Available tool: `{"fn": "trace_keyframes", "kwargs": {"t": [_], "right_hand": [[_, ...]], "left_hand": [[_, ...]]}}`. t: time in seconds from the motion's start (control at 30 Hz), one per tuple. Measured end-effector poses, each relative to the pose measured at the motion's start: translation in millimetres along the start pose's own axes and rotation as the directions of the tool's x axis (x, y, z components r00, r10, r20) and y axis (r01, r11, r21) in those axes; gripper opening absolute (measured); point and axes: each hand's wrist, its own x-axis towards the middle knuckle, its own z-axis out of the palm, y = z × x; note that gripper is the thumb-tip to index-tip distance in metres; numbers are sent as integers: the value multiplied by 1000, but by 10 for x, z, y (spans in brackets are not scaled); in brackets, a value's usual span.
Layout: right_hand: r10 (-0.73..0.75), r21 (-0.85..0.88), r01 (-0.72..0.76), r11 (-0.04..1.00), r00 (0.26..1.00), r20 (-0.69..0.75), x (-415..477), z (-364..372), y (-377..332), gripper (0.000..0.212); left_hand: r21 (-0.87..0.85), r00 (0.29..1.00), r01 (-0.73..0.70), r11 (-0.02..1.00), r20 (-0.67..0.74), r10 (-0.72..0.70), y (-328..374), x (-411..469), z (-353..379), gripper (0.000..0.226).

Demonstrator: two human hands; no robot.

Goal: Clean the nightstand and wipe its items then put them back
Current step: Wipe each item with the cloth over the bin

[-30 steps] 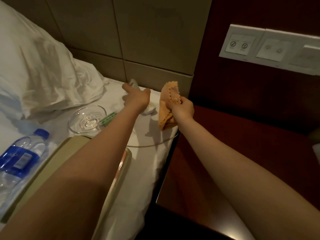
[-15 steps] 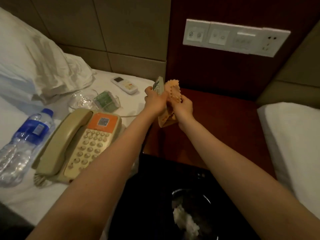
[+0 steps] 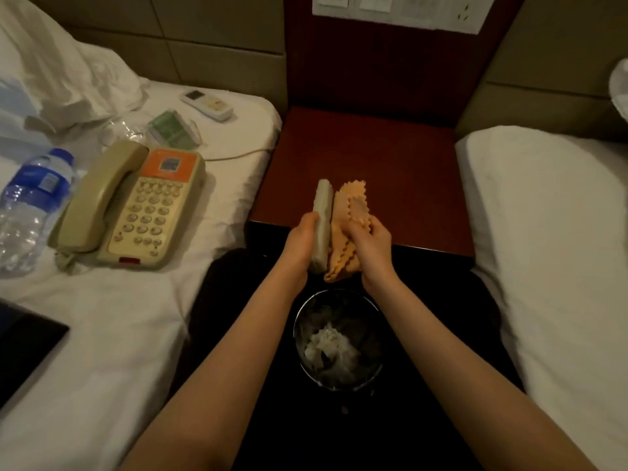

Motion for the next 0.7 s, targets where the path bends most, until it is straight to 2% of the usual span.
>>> {"fn": "trace_keyframes", "kwargs": {"t": [0.13, 0.33, 0.57, 0.63, 0.7], "right_hand": [[85, -68, -86, 994, 996, -6, -159, -150, 248, 8], [99, -130, -104, 986, 994, -47, -187, -247, 388, 9], [148, -162, -166, 973, 982, -113, -89, -269, 457, 17], [130, -186, -157, 970, 980, -148, -105, -248, 486, 16], [58, -288, -108, 951, 983, -175, -129, -261, 497, 18]], "left_hand": [[-64, 993, 114, 991, -21, -116, -355, -63, 41, 29], [-106, 989, 144, 984, -23, -147, -521, -97, 79, 28], [-118, 977, 214, 970, 49, -209, -696, -21, 66, 41], [-131, 974, 221, 966, 75, -212, -745, 14, 53, 42], [-128, 968, 236, 963, 112, -222, -794, 46, 39, 38]]}}
